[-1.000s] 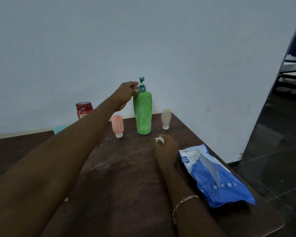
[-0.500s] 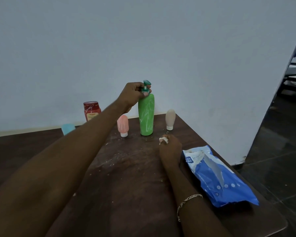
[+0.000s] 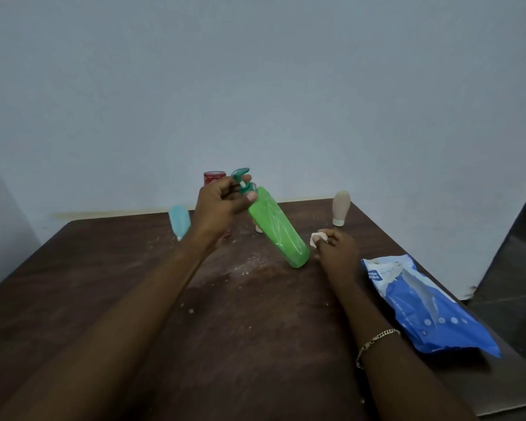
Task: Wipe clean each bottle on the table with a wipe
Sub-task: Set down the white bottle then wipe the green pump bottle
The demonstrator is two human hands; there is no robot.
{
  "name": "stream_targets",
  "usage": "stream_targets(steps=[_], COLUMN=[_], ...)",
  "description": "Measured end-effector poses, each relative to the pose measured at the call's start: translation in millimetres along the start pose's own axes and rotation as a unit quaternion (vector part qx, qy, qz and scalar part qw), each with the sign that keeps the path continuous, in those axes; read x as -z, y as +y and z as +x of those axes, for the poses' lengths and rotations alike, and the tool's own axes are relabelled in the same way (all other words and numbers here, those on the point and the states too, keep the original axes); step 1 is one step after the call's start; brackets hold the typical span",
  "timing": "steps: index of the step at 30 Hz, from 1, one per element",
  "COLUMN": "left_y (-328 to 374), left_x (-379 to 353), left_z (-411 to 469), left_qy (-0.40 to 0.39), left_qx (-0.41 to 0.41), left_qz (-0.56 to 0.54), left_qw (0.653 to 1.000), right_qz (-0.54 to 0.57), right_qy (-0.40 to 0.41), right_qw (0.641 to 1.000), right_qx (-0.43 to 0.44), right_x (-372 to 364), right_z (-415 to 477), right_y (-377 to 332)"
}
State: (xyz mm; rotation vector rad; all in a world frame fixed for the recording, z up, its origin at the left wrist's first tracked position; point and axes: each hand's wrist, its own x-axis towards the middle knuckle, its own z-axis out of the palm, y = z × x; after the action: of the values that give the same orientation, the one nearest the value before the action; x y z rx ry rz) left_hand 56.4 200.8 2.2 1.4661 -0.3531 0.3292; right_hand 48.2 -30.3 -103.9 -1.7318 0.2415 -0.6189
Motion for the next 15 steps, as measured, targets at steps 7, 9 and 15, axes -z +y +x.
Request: stream_targets(steps=[7, 9, 15], left_y=[-20, -24, -37], left_x=[61, 69, 88], left_z=[-48, -59, -77], left_qy=[0.016, 0.017, 0.039], left_qx=[0.068, 0.086, 0.105], left_qz=[-0.009, -0.011, -0.012], left_qw=[0.998, 0.996, 0.994], right_qz=[0.059, 0.060, 0.033], right_qy=[-0.057, -0.064, -0.082], right_qw=[0.996, 0.996, 0.996], right_qx=[-0.037, -0.033, -0.014], right_x=[-13, -15, -19], right_z=[-10, -10, -11], right_y=[-7, -6, -9])
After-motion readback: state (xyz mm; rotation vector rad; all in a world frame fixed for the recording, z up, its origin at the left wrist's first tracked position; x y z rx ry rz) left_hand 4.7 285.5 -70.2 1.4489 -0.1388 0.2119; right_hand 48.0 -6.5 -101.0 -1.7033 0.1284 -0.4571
